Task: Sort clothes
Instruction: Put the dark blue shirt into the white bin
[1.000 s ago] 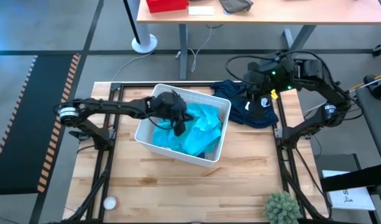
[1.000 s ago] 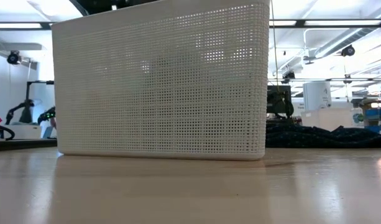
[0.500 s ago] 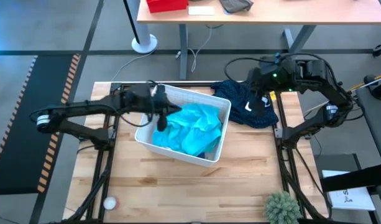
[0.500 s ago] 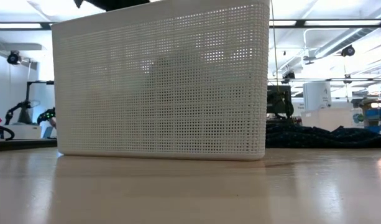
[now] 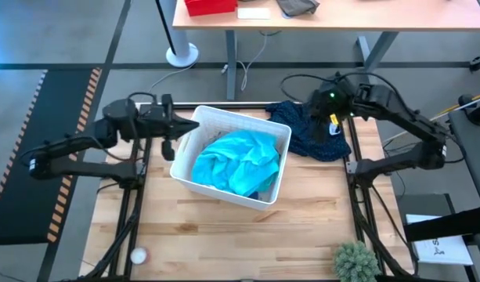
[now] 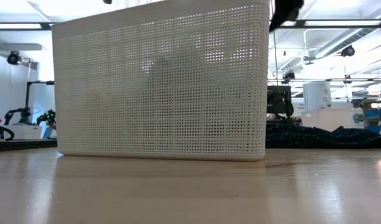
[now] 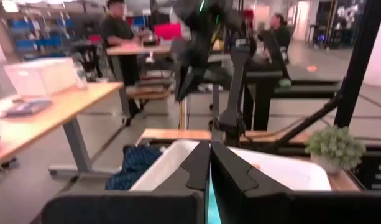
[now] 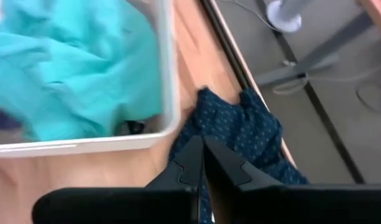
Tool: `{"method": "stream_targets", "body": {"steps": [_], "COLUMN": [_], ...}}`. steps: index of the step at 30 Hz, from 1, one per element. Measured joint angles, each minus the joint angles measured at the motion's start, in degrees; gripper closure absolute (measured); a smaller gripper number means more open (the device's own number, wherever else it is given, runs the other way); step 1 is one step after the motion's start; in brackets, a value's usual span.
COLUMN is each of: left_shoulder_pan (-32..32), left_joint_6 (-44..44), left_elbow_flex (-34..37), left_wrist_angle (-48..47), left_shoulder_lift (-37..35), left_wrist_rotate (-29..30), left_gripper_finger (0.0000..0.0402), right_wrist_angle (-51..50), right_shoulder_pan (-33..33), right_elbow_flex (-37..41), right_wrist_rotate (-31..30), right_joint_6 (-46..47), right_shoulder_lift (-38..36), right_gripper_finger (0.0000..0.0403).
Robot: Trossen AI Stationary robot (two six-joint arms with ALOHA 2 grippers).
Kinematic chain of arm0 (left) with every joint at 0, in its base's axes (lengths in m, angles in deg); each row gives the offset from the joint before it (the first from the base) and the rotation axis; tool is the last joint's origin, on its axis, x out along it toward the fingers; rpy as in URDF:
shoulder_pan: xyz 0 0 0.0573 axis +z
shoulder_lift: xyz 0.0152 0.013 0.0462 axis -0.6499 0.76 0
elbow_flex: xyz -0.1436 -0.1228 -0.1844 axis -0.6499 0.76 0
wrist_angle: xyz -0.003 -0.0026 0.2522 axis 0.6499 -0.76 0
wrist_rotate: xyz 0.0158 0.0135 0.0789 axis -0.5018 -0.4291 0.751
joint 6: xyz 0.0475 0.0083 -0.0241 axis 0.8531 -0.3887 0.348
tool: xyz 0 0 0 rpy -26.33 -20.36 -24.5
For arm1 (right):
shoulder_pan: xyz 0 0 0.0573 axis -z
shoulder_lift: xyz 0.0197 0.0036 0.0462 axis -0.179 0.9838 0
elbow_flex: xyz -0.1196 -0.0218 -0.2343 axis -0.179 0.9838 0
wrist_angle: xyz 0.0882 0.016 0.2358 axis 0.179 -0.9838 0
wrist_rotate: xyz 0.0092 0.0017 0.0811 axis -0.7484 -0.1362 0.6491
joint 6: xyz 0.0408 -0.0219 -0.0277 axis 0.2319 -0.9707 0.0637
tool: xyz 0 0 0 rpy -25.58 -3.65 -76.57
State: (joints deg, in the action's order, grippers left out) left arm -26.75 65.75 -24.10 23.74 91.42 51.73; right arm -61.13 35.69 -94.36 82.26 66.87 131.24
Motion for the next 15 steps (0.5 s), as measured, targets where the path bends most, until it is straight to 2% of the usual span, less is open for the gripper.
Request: {"method": "stream_targets", "body": {"steps": [5,9,12,15], "left_shoulder_pan": [0.0,0.0,0.0,0.0], "left_joint_6": [-0.1,-0.1,-0.1,-0.1], "left_elbow_flex": [0.0,0.1,0.1,0.1], "left_wrist_angle": [-1.4,-3.1,-4.0,-4.4], "left_shoulder_lift": [-2.5,-3.0,-3.0,-3.0], "left_wrist_rotate": [0.1,2.1,2.5,2.8], "left_gripper_finger": [0.0402,0.0402,0.0402,0.0402], "right_wrist_angle": [6.1,7.6,10.7,13.1], "right_shoulder_pan": [7.5,9.5,9.5,9.5], "right_elbow_flex": [11.1,18.4,23.4,28.5], "right_wrist_rotate": [0.3,0.4,0.5,0.6], "right_joint_6": [3.3,6.2,8.1,10.3], "right_shoulder_lift": [-3.7,-3.6,-2.8,-1.5], "right_gripper_finger": [0.0403,0.0393,0.0364,0.0318]}}
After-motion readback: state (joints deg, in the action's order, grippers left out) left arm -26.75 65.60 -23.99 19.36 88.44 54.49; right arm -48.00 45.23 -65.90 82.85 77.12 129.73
